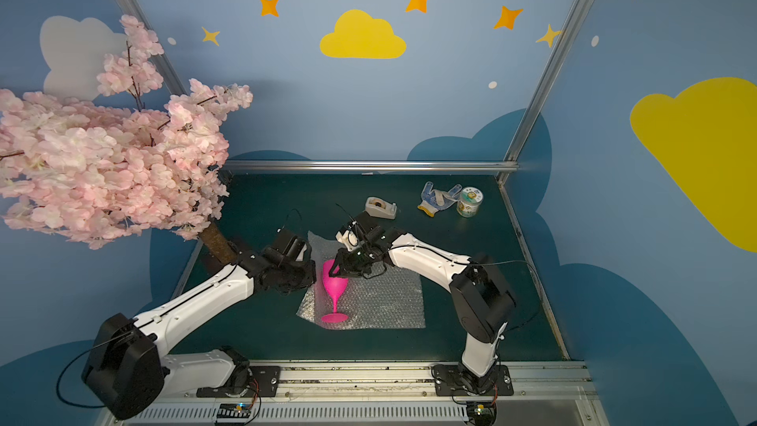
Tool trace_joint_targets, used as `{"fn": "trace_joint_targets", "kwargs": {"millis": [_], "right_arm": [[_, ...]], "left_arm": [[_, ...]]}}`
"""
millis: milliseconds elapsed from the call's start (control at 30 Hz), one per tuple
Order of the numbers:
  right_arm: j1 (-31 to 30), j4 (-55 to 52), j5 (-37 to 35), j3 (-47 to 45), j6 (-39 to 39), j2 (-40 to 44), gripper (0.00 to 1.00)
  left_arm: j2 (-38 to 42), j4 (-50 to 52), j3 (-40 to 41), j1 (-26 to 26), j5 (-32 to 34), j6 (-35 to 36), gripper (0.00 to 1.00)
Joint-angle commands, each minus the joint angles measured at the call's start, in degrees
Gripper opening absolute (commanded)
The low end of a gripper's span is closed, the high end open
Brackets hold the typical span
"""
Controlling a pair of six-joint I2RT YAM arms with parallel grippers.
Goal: Wrap wine glasses in bubble wrap
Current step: Wrap the wine glass in bubble wrap.
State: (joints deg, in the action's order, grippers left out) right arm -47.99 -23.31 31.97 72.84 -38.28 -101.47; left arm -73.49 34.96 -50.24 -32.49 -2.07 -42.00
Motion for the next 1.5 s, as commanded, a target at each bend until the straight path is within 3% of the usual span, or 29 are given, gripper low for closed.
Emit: {"fn": "trace_joint_targets", "kwargs": {"millis": [0,233,433,633,767,1100,1300,1467], "right_arm": [[1.2,2.5,-0.5,-3.4,-1.9,0.1,0.3],[4.6,4.5,1.8,-8.5,-1.9,1.0,0.26],[8.3,5.7,3.9,-13.2,-1.9,5.7,0.3],[11.2,2.0,5.4,-18.9,0.8,14.6,0.3],[10.7,8.2,10.5,-24.6,-2.5,19.3,0.31],[6.5,16.6,7.8,-30.0,-9.5,20.5,0.43],[5.6,22.0,7.5,-30.1,-11.9,16.9,0.4],[5.8,22.8,7.3,-28.7,-12.2,14.5,0.29]], "left_arm": [[-1.7,4.3,-4.2,-3.4,2.8,-1.9,0.05],[-8.5,6.7,-11.8,-10.5,2.6,-6.5,0.04],[-14.5,6.2,-17.0,-14.2,1.4,-12.0,0.04],[-20.3,4.5,-20.2,-14.5,1.2,-14.7,0.04],[-23.1,3.7,-22.3,-14.5,0.1,-15.9,0.04],[-25.0,1.2,-22.4,-14.3,-2.2,-19.3,0.04],[-24.8,1.1,-22.1,-14.2,-2.5,-19.9,0.04],[-24.6,1.0,-21.8,-14.3,-2.7,-20.1,0.04]]}}
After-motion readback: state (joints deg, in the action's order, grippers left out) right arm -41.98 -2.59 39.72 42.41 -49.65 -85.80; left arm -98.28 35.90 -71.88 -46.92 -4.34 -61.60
